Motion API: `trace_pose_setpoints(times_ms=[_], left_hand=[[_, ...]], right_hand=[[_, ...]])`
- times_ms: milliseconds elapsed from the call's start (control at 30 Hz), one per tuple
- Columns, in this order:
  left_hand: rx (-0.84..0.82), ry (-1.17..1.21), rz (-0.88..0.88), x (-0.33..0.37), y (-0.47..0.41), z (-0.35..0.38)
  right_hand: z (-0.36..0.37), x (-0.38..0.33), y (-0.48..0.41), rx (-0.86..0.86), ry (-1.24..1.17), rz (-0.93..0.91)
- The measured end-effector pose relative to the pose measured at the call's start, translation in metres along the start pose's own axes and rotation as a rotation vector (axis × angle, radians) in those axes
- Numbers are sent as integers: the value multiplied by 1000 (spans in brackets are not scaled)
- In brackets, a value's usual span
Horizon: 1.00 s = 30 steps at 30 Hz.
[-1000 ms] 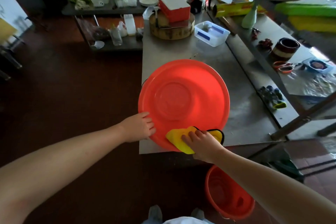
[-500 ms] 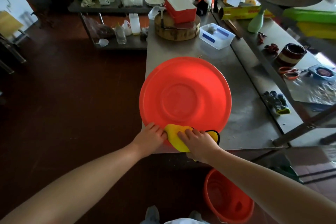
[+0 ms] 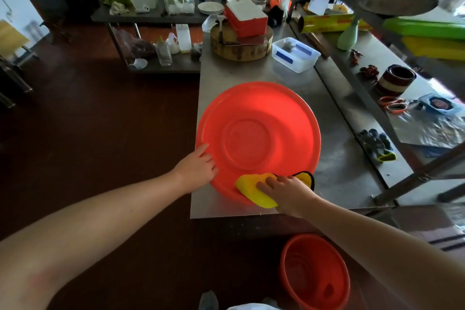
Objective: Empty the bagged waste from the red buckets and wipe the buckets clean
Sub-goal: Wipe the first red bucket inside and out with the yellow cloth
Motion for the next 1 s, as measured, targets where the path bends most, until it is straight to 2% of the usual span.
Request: trace_pose_setpoints(times_ms=[100, 167, 300, 367, 500, 567, 767, 1000], left_hand=[[-92, 30, 15, 33, -3, -3], [-145, 132, 59, 57, -7, -4], [-64, 273, 57, 80, -12, -7], [-30, 263, 66, 82, -13, -6], [-32, 210, 98, 82, -14, -4], [-41, 198, 106, 83, -16, -7], [-94, 217, 114, 87, -24, -20], [-101, 282, 143, 83, -18, -5]], right_hand=[[7, -2, 2, 5, 18, -14], [11, 0, 3, 23, 35, -16], [17, 5, 2, 17, 41, 0], [19, 8, -2, -20, -43, 3], [23, 20, -16, -197, -437, 93], [22, 18, -25, -233, -558, 156], [21, 4, -58, -273, -608, 307], [33, -10, -109, -216, -699, 191]])
Point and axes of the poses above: each hand's wrist, its own y-axis away from the middle knuckle, its own z-axis out of the palm, x = y × z, the point moved 6 cm from there along -y, towards the middle knuckle, and after that the axes turned 12 degrees about -x, right-handed, at the moved point
